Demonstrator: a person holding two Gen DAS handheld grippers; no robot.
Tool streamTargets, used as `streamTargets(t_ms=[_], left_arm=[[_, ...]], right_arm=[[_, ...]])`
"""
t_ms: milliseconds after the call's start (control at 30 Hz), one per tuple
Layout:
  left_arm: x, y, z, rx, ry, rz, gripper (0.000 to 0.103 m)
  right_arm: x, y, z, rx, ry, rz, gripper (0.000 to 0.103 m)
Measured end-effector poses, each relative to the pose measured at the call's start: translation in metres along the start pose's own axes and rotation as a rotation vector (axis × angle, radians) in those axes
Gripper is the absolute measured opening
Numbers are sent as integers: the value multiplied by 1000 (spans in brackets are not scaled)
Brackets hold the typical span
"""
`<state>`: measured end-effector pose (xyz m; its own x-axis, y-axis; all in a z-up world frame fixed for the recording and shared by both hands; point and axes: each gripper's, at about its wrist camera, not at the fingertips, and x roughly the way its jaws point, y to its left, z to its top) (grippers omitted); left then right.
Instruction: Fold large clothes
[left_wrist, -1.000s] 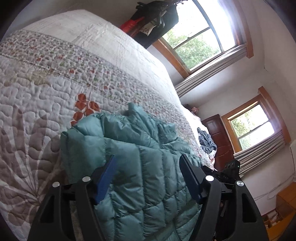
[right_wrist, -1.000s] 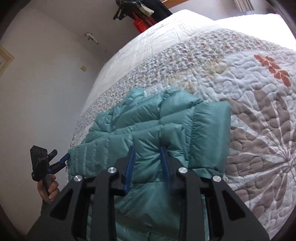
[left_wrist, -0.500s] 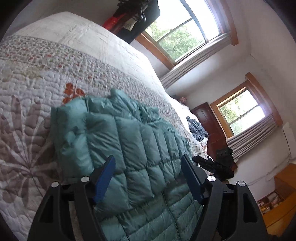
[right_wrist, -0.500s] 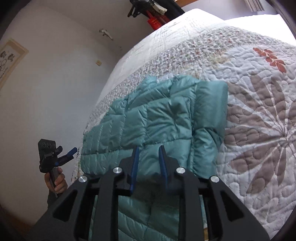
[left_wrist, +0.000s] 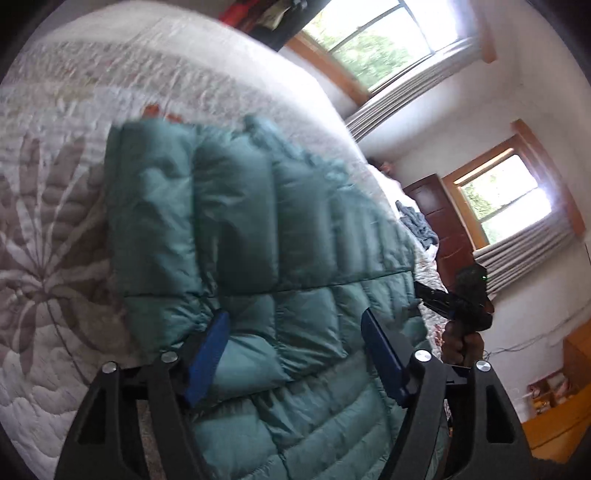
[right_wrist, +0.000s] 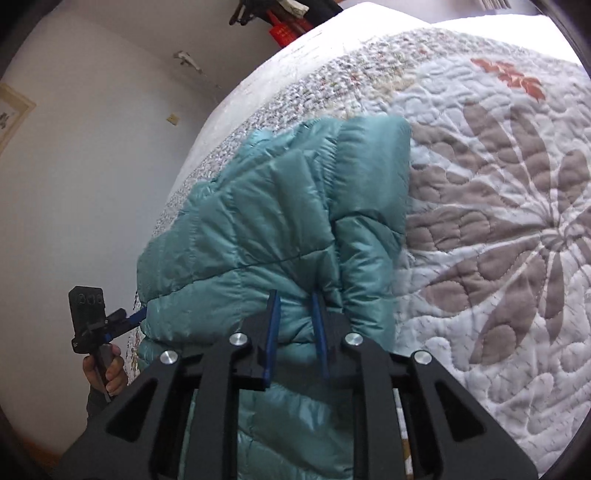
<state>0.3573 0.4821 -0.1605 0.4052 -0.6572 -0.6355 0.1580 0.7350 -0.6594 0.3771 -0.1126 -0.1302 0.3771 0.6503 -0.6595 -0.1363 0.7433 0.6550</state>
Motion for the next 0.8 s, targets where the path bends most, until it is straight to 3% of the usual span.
streamTargets(t_ms=[133, 200, 233, 333, 600, 700, 800], left_arm=[[-31, -12, -7, -8, -47, -62, 74], [-55, -21, -20, 16, -57, -53, 82], [-69, -25, -32, 24, -56, -37, 83], [-103, -20, -81, 6, -35, -17, 86], [-146, 23, -223, -162, 89, 1, 87], [-143, 24, -246, -210, 117, -61, 87], [-127, 16, -260, -201, 183, -65, 87]], right_arm=[[-29, 17, -11, -15, -12, 30, 36], [-49, 21, -25, -19, 16, 24, 45], [-62, 21, -37, -15, 42, 30, 55], [-95, 13, -83, 13, 103, 55, 69], [-152, -31, -219, 155, 275, 67, 71], [-159, -32, -251, 172, 309, 84, 71], [-160, -25, -269, 179, 317, 125, 71]])
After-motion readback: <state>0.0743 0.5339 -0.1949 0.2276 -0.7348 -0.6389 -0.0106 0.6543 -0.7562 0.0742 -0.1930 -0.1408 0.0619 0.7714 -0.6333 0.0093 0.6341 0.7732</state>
